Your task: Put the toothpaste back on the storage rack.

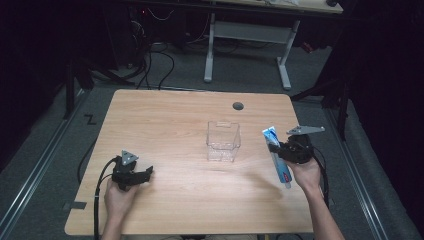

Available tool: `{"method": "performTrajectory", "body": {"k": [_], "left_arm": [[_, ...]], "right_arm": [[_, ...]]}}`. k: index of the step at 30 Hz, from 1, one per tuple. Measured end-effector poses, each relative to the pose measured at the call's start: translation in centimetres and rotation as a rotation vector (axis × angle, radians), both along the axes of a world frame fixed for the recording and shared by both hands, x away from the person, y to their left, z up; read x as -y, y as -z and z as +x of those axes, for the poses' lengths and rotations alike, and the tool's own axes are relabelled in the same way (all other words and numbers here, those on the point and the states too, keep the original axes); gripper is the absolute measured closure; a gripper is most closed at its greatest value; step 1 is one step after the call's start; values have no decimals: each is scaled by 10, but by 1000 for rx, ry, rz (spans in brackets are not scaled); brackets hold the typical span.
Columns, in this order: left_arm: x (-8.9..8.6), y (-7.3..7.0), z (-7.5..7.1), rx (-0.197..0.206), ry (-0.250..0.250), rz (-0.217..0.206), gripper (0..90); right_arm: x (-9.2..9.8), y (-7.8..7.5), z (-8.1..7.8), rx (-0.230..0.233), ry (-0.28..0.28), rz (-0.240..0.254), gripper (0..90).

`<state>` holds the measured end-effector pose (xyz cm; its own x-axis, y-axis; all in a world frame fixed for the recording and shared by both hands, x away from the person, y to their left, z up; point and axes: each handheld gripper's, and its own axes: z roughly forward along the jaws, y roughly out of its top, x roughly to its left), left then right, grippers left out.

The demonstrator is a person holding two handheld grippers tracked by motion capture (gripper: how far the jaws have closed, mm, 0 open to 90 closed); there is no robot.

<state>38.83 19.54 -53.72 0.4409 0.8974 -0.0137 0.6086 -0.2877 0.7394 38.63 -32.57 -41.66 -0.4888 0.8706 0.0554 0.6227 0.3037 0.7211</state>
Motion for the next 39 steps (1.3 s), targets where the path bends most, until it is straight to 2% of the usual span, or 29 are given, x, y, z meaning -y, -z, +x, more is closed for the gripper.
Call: {"method": "performTrajectory", "body": {"k": [12, 28, 39], "left_arm": [[0, 0, 0, 0, 0, 0, 242], [0, 0, 0, 0, 0, 1, 242], [0, 0, 0, 0, 0, 1, 242]], "right_arm": [[-9, -11, -5, 40, -25, 30, 740], [-28, -29, -7, 116, -68, 51, 740], [-45, -41, -3, 146, -109, 71, 740]]}}
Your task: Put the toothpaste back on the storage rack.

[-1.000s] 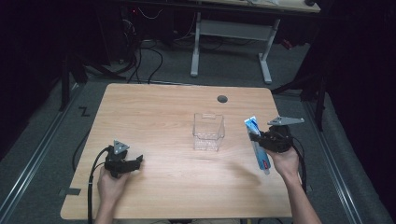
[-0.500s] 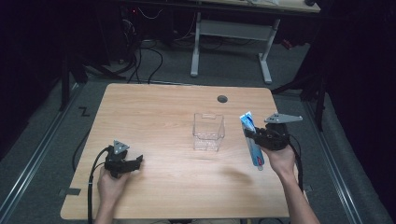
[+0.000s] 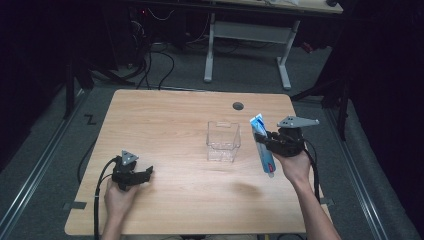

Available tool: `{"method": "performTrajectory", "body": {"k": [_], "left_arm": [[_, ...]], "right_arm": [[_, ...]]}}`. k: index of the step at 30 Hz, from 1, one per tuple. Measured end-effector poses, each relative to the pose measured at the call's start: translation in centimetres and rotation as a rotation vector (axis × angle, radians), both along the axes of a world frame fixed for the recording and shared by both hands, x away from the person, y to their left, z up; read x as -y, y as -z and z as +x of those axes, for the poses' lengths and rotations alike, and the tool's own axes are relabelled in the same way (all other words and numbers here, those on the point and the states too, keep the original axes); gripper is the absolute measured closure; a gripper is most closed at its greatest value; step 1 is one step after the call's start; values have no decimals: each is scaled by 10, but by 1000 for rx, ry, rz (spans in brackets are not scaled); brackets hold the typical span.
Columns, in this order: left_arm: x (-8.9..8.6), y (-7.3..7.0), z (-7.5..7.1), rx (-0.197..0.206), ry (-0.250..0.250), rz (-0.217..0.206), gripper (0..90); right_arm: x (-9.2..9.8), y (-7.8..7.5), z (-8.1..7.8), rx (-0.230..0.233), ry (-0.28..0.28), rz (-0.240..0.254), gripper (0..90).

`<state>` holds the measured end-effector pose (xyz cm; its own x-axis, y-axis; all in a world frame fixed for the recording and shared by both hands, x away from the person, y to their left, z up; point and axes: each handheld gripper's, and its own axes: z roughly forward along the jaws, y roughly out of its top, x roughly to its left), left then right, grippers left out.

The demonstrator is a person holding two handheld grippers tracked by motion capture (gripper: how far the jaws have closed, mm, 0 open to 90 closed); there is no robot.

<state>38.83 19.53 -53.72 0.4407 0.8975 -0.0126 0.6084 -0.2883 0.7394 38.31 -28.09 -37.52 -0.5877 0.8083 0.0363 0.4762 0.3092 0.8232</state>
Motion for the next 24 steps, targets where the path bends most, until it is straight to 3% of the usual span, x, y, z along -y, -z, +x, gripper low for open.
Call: {"method": "performTrajectory", "body": {"k": [24], "left_arm": [[0, 0, 0, 0, 0, 1, 242]], "right_arm": [[-37, -23, 18, 51, -54, 44, 741]]}}
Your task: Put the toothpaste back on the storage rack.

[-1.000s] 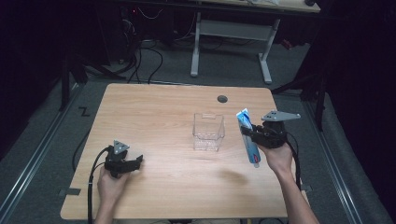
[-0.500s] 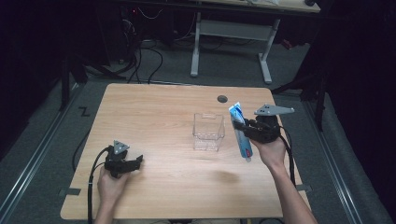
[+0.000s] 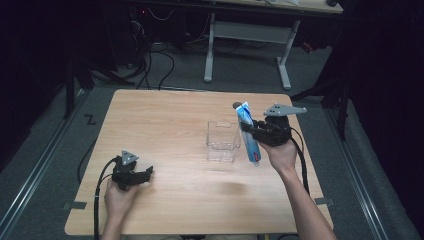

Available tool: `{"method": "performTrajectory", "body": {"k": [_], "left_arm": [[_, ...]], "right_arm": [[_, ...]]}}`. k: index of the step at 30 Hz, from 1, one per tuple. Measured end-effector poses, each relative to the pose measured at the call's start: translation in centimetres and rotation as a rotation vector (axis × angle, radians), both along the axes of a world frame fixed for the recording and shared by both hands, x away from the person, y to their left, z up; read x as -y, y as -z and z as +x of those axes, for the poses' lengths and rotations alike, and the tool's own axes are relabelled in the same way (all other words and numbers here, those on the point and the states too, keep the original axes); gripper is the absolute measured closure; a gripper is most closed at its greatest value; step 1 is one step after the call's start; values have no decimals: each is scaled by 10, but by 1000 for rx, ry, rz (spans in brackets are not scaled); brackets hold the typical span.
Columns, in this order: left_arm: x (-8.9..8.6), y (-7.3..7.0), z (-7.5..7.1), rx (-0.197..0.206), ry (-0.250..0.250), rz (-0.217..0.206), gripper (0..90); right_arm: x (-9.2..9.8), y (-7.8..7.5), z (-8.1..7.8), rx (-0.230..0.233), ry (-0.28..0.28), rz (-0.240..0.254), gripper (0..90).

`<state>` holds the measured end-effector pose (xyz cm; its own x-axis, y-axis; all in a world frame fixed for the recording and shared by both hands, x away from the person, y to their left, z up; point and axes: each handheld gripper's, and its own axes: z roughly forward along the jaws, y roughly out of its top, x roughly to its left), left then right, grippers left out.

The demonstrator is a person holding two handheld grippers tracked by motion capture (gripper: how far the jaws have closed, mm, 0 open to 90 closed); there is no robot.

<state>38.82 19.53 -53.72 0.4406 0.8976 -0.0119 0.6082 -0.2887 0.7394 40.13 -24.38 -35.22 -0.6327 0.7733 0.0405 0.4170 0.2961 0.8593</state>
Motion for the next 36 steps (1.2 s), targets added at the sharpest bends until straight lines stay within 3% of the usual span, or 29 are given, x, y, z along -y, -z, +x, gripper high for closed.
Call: {"method": "performTrajectory", "body": {"k": [36], "left_arm": [[0, 0, 0, 0, 2, 1, 245]], "right_arm": [[-32, -15, 36, 29, 26, 36, 739]]}}
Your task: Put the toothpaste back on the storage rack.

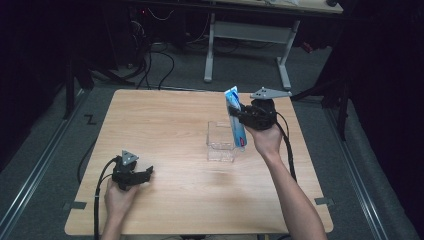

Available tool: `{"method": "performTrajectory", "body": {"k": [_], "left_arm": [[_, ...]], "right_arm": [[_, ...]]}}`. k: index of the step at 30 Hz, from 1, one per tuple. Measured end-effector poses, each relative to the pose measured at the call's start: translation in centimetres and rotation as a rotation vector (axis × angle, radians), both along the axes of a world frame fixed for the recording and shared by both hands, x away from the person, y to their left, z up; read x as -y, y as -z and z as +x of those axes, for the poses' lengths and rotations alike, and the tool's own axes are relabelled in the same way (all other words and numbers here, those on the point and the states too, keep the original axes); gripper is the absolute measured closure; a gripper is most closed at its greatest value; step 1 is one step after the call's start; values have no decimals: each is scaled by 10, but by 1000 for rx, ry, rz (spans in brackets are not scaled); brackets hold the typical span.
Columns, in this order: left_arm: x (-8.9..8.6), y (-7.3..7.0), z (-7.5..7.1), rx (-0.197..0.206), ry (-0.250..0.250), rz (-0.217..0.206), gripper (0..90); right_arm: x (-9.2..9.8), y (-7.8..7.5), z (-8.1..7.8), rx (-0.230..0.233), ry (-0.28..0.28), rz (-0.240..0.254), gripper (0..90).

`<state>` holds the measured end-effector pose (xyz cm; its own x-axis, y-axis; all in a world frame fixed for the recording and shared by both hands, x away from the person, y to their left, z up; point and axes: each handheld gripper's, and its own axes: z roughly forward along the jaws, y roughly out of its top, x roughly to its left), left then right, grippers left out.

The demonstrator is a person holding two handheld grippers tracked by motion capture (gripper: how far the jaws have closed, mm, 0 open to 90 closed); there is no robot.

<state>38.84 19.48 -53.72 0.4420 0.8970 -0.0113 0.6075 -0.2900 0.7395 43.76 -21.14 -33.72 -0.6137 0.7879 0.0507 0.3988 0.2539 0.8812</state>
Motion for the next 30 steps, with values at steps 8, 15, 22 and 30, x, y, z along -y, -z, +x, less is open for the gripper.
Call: {"method": "performTrajectory", "body": {"k": [8, 15, 22, 30], "left_arm": [[0, 0, 0, 0, 0, 0, 245], [0, 0, 0, -1, 1, 0, 245], [0, 0, 0, 0, 0, 0, 245], [0, 0, 0, 0, 1, 0, 245]], "right_arm": [[-4, 1, 8, -2, 13, 1, 737], [-6, 2, 13, -3, 28, 3, 737], [-8, 3, 16, 0, 31, 11, 737], [-10, 7, 20, -3, 42, 8, 734]]}}
